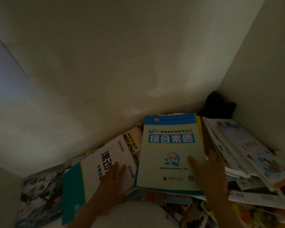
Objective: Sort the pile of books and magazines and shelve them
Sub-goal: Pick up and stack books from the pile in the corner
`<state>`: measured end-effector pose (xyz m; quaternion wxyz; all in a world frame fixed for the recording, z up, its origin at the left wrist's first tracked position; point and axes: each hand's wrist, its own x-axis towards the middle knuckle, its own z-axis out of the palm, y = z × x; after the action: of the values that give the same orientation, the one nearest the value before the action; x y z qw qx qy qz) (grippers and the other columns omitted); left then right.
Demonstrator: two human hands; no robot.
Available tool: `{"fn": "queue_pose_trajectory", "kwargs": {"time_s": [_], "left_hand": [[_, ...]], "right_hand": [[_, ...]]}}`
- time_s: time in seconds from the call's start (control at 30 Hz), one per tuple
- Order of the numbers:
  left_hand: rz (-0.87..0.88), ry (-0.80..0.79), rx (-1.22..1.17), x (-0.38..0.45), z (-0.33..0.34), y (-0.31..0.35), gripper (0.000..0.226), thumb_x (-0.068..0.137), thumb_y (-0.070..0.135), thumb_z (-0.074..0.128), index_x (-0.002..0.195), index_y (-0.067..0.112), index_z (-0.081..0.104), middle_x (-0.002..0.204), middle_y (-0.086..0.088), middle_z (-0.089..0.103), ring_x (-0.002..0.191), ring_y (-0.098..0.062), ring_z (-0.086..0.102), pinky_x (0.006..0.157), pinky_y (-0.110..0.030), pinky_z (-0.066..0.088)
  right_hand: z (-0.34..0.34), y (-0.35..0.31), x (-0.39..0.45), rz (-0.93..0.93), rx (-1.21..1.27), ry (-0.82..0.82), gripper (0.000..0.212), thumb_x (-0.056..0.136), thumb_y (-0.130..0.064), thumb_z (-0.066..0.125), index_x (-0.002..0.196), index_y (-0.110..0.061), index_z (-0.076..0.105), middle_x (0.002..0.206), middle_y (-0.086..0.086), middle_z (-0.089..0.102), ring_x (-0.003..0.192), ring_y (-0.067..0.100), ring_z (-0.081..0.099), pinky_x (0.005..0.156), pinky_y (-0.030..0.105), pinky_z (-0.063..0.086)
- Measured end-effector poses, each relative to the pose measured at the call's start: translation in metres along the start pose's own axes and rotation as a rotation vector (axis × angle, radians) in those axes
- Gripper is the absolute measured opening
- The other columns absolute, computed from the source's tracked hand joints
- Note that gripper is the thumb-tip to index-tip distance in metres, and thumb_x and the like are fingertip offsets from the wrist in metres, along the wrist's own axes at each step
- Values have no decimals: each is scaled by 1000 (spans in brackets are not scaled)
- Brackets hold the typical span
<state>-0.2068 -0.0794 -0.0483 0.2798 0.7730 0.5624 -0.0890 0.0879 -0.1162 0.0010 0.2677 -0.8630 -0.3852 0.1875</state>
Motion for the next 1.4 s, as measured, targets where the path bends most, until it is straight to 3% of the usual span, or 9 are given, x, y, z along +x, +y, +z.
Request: {"fn": "queue_pose_trajectory", "kwargs": {"time_s": [0.3, 0.47, 0.53, 0.63, 0.73, 0.9, 1.0, 1.2, 1.4], "left_hand": [[-16, 46, 31, -22, 6, -1, 147, 22, 89, -31, 149, 23, 1, 154, 8, -13, 144, -10, -1, 114, -23, 13], [-124, 278, -595, -41, 13, -22, 35, 83, 65, 44, 106, 41, 52, 116, 0, 58, 113, -27, 55, 92, -34, 44], [-167, 546, -679, -41, -6, -32, 14, 93, 30, 51, 96, 21, 62, 90, -9, 62, 83, -29, 60, 75, -31, 44], [-4, 407, -689, -37, -39, -41, 20, 96, 17, 47, 92, 27, 63, 95, 4, 64, 86, -8, 59, 69, -8, 41], [4, 229, -563, -7, -41, -70, 35, 97, 29, 41, 128, 19, 52, 136, 3, 46, 124, -10, 43, 99, -19, 35], [-107, 171, -273, 50, -30, -108, 110, 62, 89, 36, 149, 25, 12, 154, -9, 21, 140, -29, 21, 112, -54, 20], [-192, 137, -176, 53, -23, -110, 96, 76, 75, 43, 149, 25, 6, 156, -8, 8, 144, -27, 8, 114, -52, 4], [-228, 112, -263, 60, -31, -140, 100, 67, 84, 43, 147, 29, 18, 152, -12, 21, 138, -32, 23, 112, -52, 24], [-192, 393, -438, 11, -32, -149, 58, 84, 52, 58, 106, -1, 62, 96, -20, 58, 96, -37, 57, 84, -45, 45]], "right_hand": [[0, -33, -43, -387, 207, 351, 41, 90, -39, 48, 115, -6, 52, 117, 15, 49, 107, 28, 47, 85, 36, 43], [60, -49, -109, -658, 209, 115, 34, 96, -38, 35, 100, -13, 58, 98, 7, 61, 94, 19, 54, 78, 29, 52], [90, -57, -128, -454, 293, -81, 37, 95, -36, 39, 96, -7, 63, 89, 10, 65, 85, 25, 63, 75, 33, 56], [125, -61, -139, 234, 672, -142, 21, 99, -24, 42, 105, -10, 58, 97, 12, 62, 92, 17, 61, 80, 5, 43], [152, -65, -146, 359, 800, -623, 17, 92, -34, 55, 79, -25, 48, 75, -7, 51, 66, -1, 48, 55, 3, 37], [170, -67, -147, 373, 851, -638, 65, 86, -36, 61, 142, -18, 32, 127, 4, 51, 109, 17, 53, 80, 17, 45], [181, -76, -161, 485, 929, -692, 78, 79, -43, 68, 143, -17, 31, 140, 5, 47, 124, 26, 47, 81, 24, 44], [195, -96, -177, 738, 1192, -653, 50, 90, -34, 57, 133, -13, 42, 128, 15, 56, 101, 30, 56, 57, 32, 53], [198, -94, -206, 532, 903, -537, 28, 91, -9, 56, 119, -11, 53, 115, 10, 58, 106, 29, 54, 97, 47, 46]]}}
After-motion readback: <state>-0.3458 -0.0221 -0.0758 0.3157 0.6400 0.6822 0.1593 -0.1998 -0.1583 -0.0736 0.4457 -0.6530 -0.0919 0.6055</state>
